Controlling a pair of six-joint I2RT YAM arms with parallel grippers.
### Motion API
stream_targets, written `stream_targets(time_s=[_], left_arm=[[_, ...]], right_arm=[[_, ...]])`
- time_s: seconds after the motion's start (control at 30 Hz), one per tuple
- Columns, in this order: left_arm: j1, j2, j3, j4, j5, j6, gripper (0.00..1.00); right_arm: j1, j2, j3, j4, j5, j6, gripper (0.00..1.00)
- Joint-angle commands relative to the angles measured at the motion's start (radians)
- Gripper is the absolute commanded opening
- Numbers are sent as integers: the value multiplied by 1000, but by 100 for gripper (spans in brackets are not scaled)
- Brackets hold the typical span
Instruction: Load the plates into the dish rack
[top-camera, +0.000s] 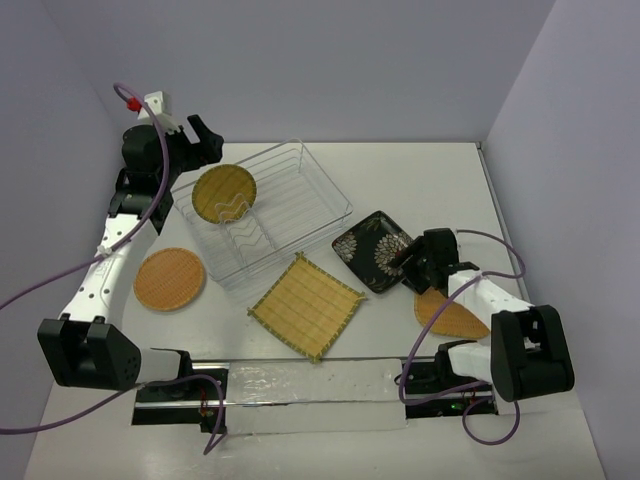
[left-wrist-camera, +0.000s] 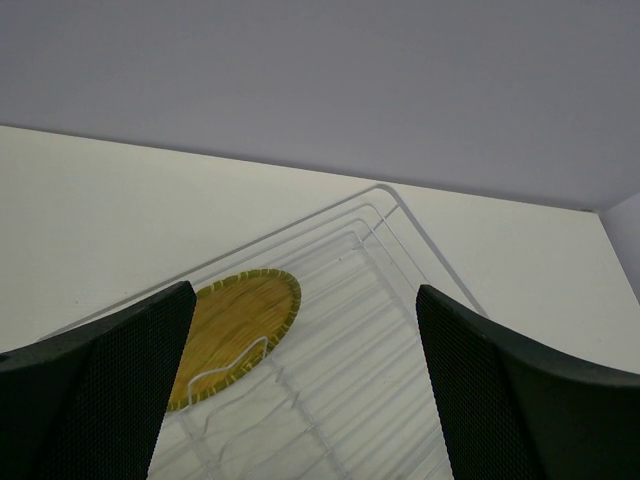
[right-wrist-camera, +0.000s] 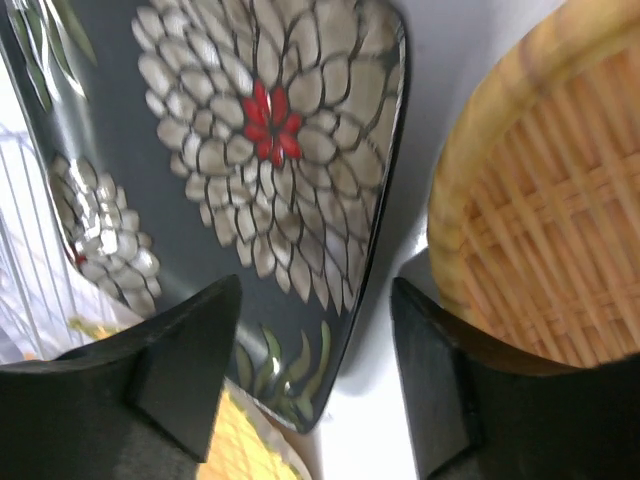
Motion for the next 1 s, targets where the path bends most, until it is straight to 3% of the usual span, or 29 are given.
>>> stream_targets(time_s=[0.0, 0.23, 0.27, 0.33, 0.4, 0.43, 0.57, 0.8, 0.97], left_arm=[[-7, -43, -7, 32, -23, -2, 99], [-7, -79, -6, 17, -46, 18, 99], [-7, -89, -9, 17, -47, 23, 99], [-7, -98, -15, 18, -46, 27, 99], [-8, -116, -26, 23, -47, 35, 99], [-7, -122, -29, 22, -47, 38, 99], [-7, -132, -28, 18, -73, 50, 99], [-7, -127, -30, 31, 7, 51, 99], [-10, -76, -17, 90, 308, 33, 99]], right_arm=[[5, 26, -21, 96, 98, 52, 65], [14, 98, -2, 138, 104, 64, 50], [15, 93, -6, 142, 116, 74, 39], [16, 80, -11, 145, 136, 83, 28], [16, 44, -14, 143, 167, 72, 5], [16, 17, -11, 138, 188, 67, 0], [16, -108, 28, 97, 271, 15, 0], [14, -354, 154, 3, 397, -138, 0], [14, -448, 277, -24, 353, -245, 0]])
